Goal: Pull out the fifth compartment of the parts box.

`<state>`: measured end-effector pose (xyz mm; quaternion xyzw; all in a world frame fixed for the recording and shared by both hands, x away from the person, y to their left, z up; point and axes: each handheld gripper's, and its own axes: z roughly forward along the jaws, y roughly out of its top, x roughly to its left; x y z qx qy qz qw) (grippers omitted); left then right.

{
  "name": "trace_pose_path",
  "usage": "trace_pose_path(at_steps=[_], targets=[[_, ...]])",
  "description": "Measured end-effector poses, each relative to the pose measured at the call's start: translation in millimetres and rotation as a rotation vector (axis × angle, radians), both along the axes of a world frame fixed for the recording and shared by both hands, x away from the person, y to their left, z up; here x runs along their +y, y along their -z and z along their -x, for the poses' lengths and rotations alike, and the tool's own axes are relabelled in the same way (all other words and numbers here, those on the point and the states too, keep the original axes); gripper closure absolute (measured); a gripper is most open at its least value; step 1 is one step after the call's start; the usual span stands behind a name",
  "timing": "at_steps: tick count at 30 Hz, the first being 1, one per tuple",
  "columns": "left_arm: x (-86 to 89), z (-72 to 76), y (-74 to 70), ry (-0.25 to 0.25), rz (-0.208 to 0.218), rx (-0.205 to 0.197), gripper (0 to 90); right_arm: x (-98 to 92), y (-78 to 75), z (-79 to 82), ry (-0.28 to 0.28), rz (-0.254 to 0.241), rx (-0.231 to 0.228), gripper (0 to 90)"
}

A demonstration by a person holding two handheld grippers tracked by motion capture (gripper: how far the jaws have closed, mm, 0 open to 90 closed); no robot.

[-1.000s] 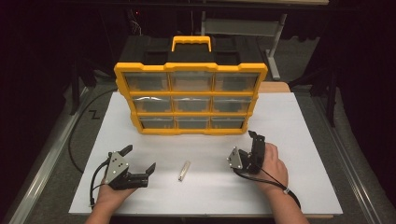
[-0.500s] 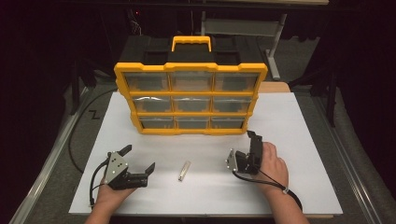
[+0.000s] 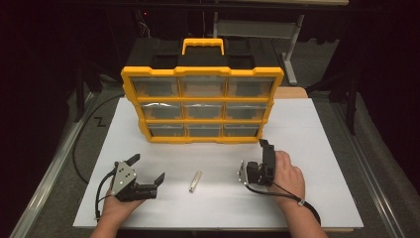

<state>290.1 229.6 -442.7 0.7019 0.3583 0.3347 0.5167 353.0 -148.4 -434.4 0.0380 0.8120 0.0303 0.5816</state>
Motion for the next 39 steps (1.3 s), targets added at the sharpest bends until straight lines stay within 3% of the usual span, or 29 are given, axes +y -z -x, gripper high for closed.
trace_pose_path(at_steps=[12, 26, 35, 37, 39], targets=[[0.5, -0.9, 1.8, -0.008, 0.01, 0.013, 0.3, 6.9, -0.9, 6.8, -0.013, 0.038, -0.028, 12.9], [3.1, -1.0, 1.2, -0.012, 0.009, 0.028, 0.2, 11.2, 1.8, 9.2, -0.012, 0.045, -0.047, 25.4], [5.2, -1.9, 1.9, -0.011, 0.009, 0.039, 0.3, 22.1, 4.5, 5.7, -0.025, 0.043, -0.074, 29.4], [5.5, -1.8, 2.0, -0.01, 0.006, 0.037, 0.2, 29.8, 4.5, 3.3, -0.037, 0.065, -0.085, 30.6], [6.3, -1.7, 2.1, -0.009, 0.008, 0.034, 0.2, 32.6, 5.1, 3.3, -0.025, 0.058, -0.071, 30.9]])
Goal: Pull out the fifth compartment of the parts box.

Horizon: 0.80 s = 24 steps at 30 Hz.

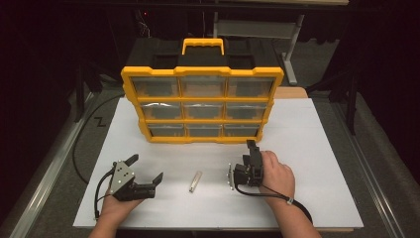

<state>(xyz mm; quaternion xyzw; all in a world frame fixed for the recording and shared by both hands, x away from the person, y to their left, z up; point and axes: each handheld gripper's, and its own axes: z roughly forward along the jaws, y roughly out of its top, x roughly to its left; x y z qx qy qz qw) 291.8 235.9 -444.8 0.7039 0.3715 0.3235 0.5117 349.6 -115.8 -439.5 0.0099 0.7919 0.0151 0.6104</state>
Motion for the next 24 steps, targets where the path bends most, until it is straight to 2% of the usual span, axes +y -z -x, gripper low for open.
trace_pose_path(at_steps=[2, 5, 6, 8, 13, 18, 19, 22, 24], targets=[[0.8, -0.5, 0.3, 0.003, 0.005, 0.001, 0.2, 8.2, -0.3, -3.4, -0.023, 0.01, -0.021, 32.2], [1.4, -1.1, 0.6, 0.01, 0.001, 0.005, 0.2, 13.0, -2.0, -4.5, -0.007, 0.008, -0.015, 32.9], [1.2, -1.0, 0.5, 0.012, 0.004, 0.003, 0.2, 14.7, -1.6, -6.1, -0.017, 0.002, -0.03, 33.4], [0.9, -0.3, 0.0, 0.015, 0.008, -0.003, 0.2, 18.8, -2.3, -7.9, -0.014, 0.005, -0.023, 33.6], [-0.1, 1.4, -0.9, 0.025, -0.001, -0.012, 0.2, 29.0, -4.9, -10.5, -0.036, -0.002, -0.044, 35.9], [-1.5, 1.5, -0.5, 0.029, -0.006, -0.015, 0.2, 36.1, -14.6, -10.6, -0.053, -0.009, -0.068, 38.3], [-1.6, 1.3, -0.6, 0.031, -0.01, -0.013, 0.2, 37.7, -18.7, -10.7, -0.051, -0.027, -0.071, 39.6], [-1.8, 1.1, -0.5, 0.032, -0.012, -0.015, 0.2, 39.0, -23.3, -11.4, -0.052, -0.033, -0.083, 40.9], [-2.1, 0.9, -0.5, 0.032, -0.011, -0.016, 0.2, 40.5, -29.7, -11.7, -0.055, -0.018, -0.084, 42.4]])
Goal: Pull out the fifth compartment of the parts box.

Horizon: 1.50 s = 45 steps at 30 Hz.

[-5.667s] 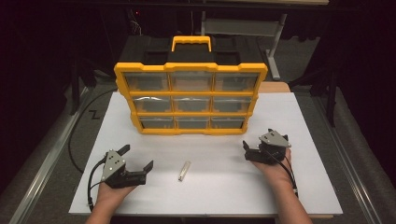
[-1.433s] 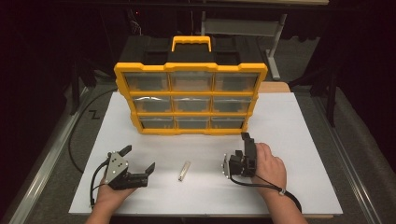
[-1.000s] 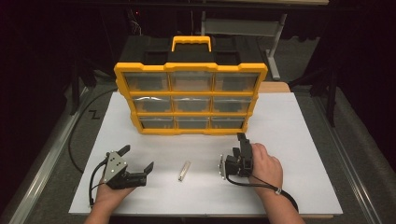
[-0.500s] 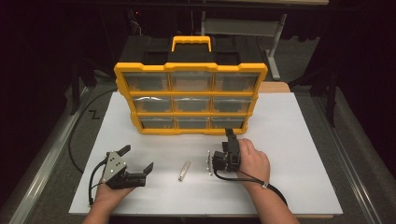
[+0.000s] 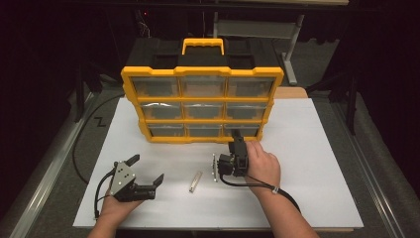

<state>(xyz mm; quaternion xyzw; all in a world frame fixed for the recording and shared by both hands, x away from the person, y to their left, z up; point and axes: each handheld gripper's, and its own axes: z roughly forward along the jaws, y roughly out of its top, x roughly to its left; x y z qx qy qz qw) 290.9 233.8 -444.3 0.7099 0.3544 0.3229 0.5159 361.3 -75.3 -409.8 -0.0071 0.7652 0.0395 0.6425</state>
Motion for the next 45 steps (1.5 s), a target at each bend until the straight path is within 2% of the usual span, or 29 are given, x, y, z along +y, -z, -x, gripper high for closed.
trace_pose_path(at_steps=[1, 2, 4, 10, 12, 14, 22, 25, 28, 29, 34, 39, 40, 45], targets=[[0.0, 0.0, -0.1, 0.002, -0.002, 0.0, 0.2, 0.4, -1.4, -0.7, -0.009, -0.01, -0.015, 42.8], [-0.1, 0.0, -0.1, 0.003, -0.002, -0.001, 0.2, 1.0, -3.0, -0.3, -0.002, -0.02, -0.012, 43.2], [-0.4, 0.0, -0.2, 0.005, 0.0, -0.002, 0.2, 3.1, -9.3, -1.9, -0.016, -0.011, -0.031, 44.5], [-0.5, 0.2, -0.3, 0.009, 0.0, -0.004, 0.2, 7.5, -18.6, -2.8, -0.02, -0.025, -0.045, 46.7], [-0.5, 0.5, -0.3, 0.011, -0.002, -0.003, 0.2, 9.1, -23.0, -3.4, -0.028, -0.013, -0.058, 47.5], [-0.5, 0.7, -0.4, 0.012, -0.003, -0.003, 0.2, 10.9, -26.3, -3.5, -0.025, -0.026, -0.062, 48.4], [-0.2, 1.5, -0.9, 0.017, -0.003, -0.006, 0.2, 20.0, -46.4, -3.8, -0.046, -0.02, -0.097, 53.8], [-0.3, 1.6, -0.9, 0.019, -0.005, -0.006, 0.2, 21.9, -49.5, -3.9, -0.043, -0.034, -0.097, 54.9], [-0.4, 1.5, -0.9, 0.02, -0.005, -0.006, 0.2, 26.1, -56.5, -5.7, -0.056, -0.013, -0.111, 56.7], [-0.4, 1.5, -0.9, 0.021, -0.006, -0.006, 0.2, 27.0, -56.3, -6.1, -0.051, -0.033, -0.107, 57.0], [-0.5, 1.4, -0.8, 0.024, -0.005, -0.005, 0.2, 31.1, -61.6, -9.5, -0.057, -0.019, -0.113, 58.9], [-0.7, 1.6, -1.2, 0.029, -0.007, -0.007, 0.2, 35.4, -67.5, -15.4, -0.054, -0.031, -0.114, 61.0], [-0.7, 1.7, -1.3, 0.029, -0.007, -0.008, 0.2, 37.2, -69.9, -19.1, -0.065, -0.011, -0.12, 61.5], [-0.7, 1.7, -1.2, 0.032, -0.005, -0.007, 0.2, 40.7, -69.0, -23.1, -0.055, -0.012, -0.111, 62.8]])
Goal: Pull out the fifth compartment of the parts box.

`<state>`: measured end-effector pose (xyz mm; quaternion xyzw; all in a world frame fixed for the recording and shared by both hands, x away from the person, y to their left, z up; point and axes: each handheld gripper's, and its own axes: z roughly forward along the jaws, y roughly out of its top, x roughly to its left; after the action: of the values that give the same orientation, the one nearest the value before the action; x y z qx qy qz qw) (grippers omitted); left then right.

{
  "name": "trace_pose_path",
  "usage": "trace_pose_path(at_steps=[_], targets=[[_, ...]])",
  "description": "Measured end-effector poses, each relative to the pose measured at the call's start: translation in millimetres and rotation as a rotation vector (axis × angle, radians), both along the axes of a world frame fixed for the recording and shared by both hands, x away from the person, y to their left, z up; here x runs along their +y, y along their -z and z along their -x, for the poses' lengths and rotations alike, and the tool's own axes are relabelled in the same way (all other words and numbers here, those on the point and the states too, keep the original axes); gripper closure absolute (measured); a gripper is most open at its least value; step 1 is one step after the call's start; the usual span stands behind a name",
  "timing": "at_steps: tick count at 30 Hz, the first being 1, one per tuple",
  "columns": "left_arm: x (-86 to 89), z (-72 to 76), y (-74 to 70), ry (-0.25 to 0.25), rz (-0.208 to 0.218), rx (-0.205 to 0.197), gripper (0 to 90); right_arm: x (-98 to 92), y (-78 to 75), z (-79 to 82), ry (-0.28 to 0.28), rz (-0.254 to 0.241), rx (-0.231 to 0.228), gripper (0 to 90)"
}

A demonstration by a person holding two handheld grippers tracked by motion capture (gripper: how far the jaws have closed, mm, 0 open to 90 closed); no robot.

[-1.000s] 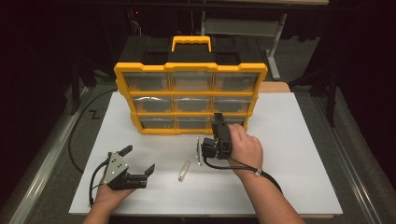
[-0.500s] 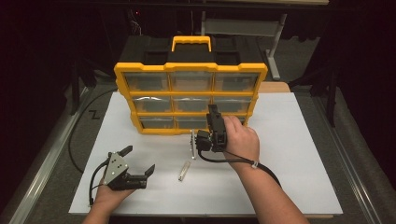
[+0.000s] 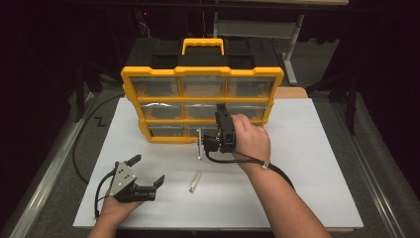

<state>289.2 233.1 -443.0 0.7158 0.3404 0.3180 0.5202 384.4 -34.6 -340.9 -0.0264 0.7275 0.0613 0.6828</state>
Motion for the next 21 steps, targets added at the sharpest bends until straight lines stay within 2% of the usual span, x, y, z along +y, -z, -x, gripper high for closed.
trace_pose_path(at_steps=[3, 7, 11, 12, 13, 14, 21], targets=[[-0.3, 0.2, 0.0, 0.001, 0.001, -0.001, 0.2, 3.2, -1.7, -2.0, -0.01, 0.021, -0.009, 63.1], [-0.3, 0.4, -0.4, 0.002, 0.002, -0.002, 0.2, 7.0, -1.2, -4.3, -0.003, 0.005, -0.005, 65.3], [-0.6, 0.3, -0.3, 0.006, 0.001, -0.001, 0.2, 10.1, -2.6, -6.7, -0.003, 0.01, -0.009, 67.9], [-0.7, 0.3, -0.3, 0.006, 0.001, -0.002, 0.2, 11.0, -4.3, -7.4, -0.008, 0.031, -0.018, 68.5], [-0.7, 0.3, -0.2, 0.007, 0.0, -0.002, 0.2, 11.2, -2.7, -7.4, 0.004, 0.004, -0.005, 69.0], [-0.7, 0.2, -0.2, 0.007, 0.001, -0.002, 0.2, 11.8, -4.1, -8.3, -0.006, 0.026, -0.015, 69.6], [-0.8, 0.1, -0.3, 0.01, -0.001, -0.001, 0.2, 14.2, -0.5, -9.9, -0.005, 0.024, -0.017, 71.9]])
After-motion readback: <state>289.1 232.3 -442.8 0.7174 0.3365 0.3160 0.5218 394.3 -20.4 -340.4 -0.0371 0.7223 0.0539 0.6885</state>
